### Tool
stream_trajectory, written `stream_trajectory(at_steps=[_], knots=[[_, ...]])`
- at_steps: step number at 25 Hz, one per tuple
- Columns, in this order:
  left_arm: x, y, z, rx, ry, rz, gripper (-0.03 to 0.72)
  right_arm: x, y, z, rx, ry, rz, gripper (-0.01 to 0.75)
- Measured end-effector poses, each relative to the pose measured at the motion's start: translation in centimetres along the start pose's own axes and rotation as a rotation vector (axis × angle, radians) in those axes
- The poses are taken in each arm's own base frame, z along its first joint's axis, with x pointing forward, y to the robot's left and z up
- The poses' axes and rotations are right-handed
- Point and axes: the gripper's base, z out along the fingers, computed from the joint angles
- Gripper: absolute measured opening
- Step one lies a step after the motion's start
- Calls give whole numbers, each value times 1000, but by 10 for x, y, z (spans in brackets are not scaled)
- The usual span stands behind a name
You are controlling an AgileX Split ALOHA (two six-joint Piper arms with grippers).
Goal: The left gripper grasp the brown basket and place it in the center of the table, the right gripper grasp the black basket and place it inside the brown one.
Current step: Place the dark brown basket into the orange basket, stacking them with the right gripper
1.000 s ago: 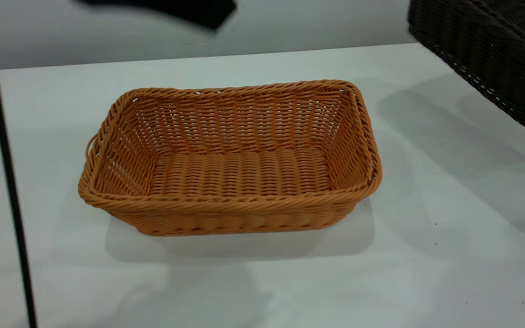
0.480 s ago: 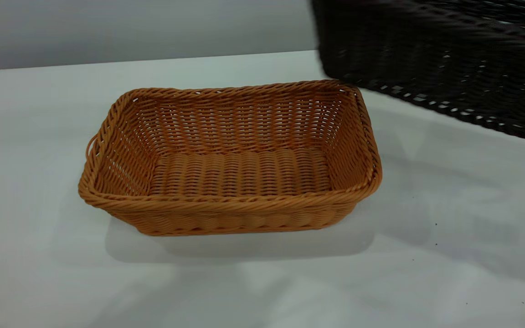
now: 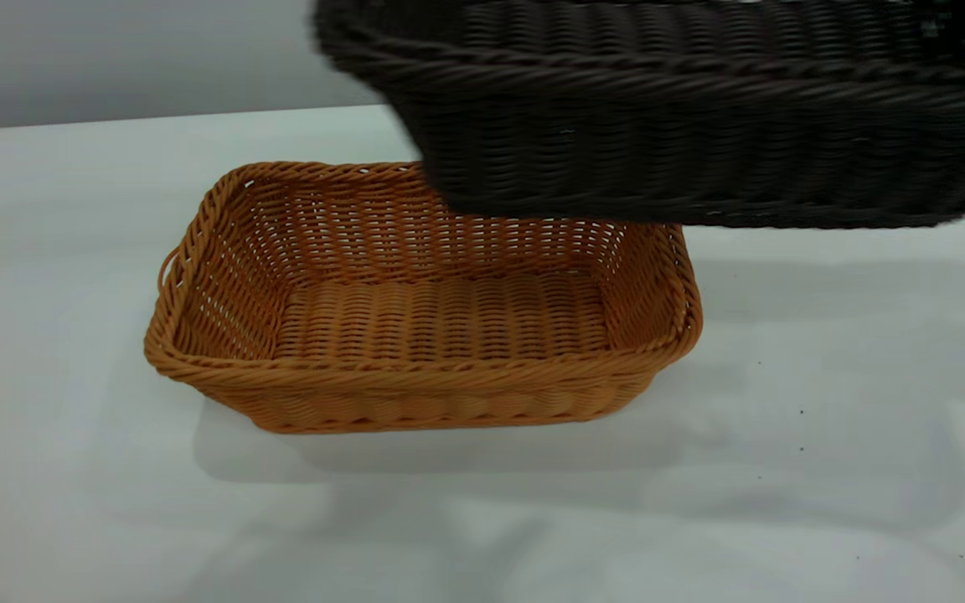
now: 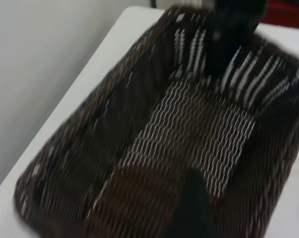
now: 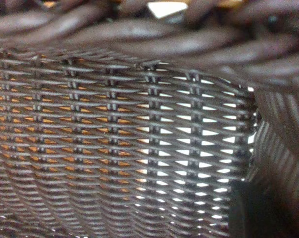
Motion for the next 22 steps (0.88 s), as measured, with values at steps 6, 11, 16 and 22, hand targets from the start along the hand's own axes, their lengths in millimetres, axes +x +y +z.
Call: stream_trajectory(at_steps=[6, 11, 16, 22], knots=[[0, -1, 0, 9, -5, -6, 501, -5, 34, 34, -59, 79, -58, 120], [0, -1, 0, 11, -5, -7, 501, -10, 60, 63, -90, 138, -107, 120], [0, -2, 0, 18, -3, -14, 501, -18, 88, 86, -137, 163, -130, 120], [1, -3, 0, 34, 13, -19, 501, -34, 96, 95, -137, 145, -115, 120]])
